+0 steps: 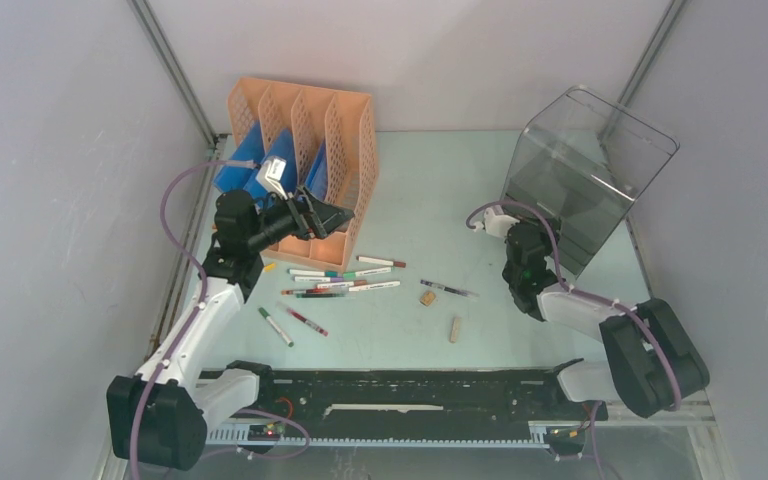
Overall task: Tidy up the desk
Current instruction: Open the drawer in the storage box.
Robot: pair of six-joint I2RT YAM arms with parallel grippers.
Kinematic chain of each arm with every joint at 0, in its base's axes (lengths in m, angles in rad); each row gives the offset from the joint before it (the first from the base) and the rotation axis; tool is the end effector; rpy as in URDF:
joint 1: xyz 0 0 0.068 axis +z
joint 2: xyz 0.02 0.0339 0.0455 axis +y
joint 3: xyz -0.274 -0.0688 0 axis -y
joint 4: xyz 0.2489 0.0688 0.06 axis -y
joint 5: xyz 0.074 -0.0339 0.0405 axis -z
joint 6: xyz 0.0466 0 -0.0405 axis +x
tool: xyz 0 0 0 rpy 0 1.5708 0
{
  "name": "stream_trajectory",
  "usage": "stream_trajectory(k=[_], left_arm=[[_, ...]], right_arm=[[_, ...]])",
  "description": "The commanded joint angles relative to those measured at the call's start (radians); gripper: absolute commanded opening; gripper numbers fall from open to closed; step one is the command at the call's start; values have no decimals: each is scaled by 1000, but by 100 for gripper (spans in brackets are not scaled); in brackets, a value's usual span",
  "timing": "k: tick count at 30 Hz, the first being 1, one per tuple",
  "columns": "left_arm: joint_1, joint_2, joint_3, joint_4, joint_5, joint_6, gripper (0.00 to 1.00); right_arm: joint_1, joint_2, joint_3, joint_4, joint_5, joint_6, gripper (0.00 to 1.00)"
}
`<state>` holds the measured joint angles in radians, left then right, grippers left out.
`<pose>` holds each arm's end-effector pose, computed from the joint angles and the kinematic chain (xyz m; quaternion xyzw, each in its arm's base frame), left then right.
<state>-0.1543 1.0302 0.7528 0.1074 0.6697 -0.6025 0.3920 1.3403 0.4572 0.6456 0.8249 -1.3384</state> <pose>0.2364 -0.0660 0.3193 0.0460 0.7511 -0.4584 0.4728 0.2574 0.0694 0.2012 -0.3873 0.6556 -0.5386 0.3607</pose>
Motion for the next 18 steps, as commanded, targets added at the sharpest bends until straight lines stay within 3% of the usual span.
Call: stream_trajectory(k=[1, 8, 14, 18], left_arm=[[-13, 19, 10, 80, 63, -35, 100], [-115, 82, -5, 178, 63, -92, 100], [-267, 189, 41, 292, -11, -185, 100], [-360, 320, 65, 529, -85, -346, 100]], right_arm=[[67, -102, 23, -55, 8, 17, 0], [198, -224, 74, -246, 62, 95, 0], [238, -267, 98, -314, 77, 134, 0], [241, -277, 97, -330, 77, 150, 0]])
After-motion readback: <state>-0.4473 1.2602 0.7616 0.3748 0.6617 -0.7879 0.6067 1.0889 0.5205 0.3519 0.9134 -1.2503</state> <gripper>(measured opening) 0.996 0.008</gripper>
